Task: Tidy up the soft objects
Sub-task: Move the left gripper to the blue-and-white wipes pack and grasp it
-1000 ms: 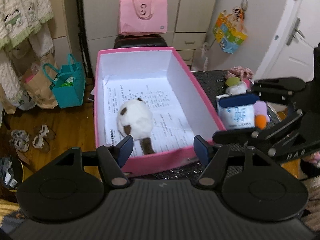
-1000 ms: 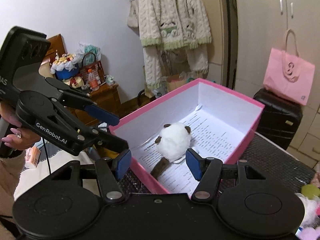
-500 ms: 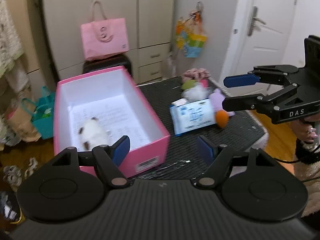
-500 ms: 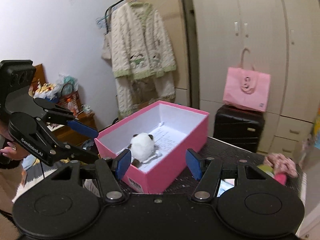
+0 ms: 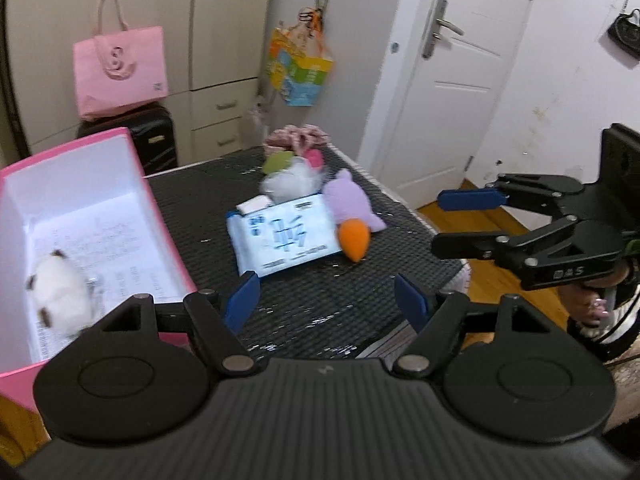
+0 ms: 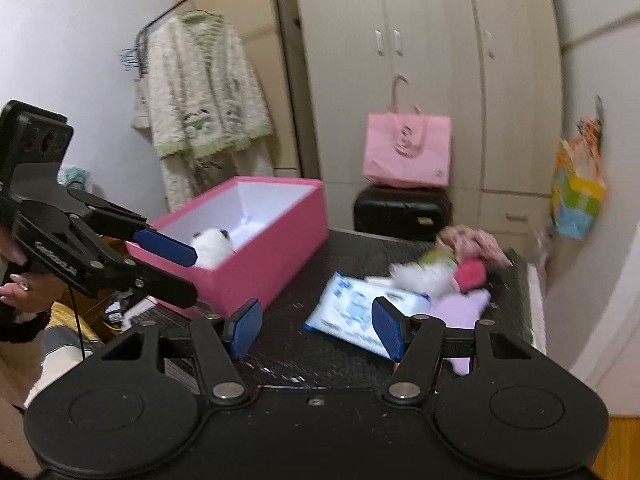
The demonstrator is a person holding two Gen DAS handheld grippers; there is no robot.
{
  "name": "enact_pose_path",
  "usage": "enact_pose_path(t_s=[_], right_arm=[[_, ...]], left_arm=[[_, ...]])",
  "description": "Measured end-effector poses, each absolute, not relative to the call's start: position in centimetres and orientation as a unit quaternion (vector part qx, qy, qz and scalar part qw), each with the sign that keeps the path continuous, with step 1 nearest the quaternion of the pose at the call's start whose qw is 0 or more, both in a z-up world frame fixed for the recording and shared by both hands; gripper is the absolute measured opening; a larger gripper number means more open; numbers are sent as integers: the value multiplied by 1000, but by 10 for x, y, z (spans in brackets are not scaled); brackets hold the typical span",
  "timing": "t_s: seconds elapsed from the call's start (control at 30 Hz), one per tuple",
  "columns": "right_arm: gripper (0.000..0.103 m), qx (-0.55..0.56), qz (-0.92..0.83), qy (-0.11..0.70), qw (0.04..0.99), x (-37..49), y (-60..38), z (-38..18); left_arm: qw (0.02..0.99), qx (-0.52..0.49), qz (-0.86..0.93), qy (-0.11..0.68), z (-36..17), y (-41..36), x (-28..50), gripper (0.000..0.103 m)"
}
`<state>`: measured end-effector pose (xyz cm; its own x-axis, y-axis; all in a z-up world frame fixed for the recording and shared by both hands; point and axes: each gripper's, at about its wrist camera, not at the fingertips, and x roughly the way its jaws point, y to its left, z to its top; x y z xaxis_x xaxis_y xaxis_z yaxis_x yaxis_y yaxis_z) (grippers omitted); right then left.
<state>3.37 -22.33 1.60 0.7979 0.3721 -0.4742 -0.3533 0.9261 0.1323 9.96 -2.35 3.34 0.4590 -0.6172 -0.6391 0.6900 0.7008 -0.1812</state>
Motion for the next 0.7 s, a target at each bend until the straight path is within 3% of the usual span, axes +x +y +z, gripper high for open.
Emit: enact_pose_path(t_s=[0.47,0.7], right_arm=[[66,52,187,296,935,71,-262,-31],[66,22,179,274,945,98,-260,-62]], left_arm=[[858,28,-362,363,-13,-69,128,74],[893,21,-314,321,-34,-88,144,74]])
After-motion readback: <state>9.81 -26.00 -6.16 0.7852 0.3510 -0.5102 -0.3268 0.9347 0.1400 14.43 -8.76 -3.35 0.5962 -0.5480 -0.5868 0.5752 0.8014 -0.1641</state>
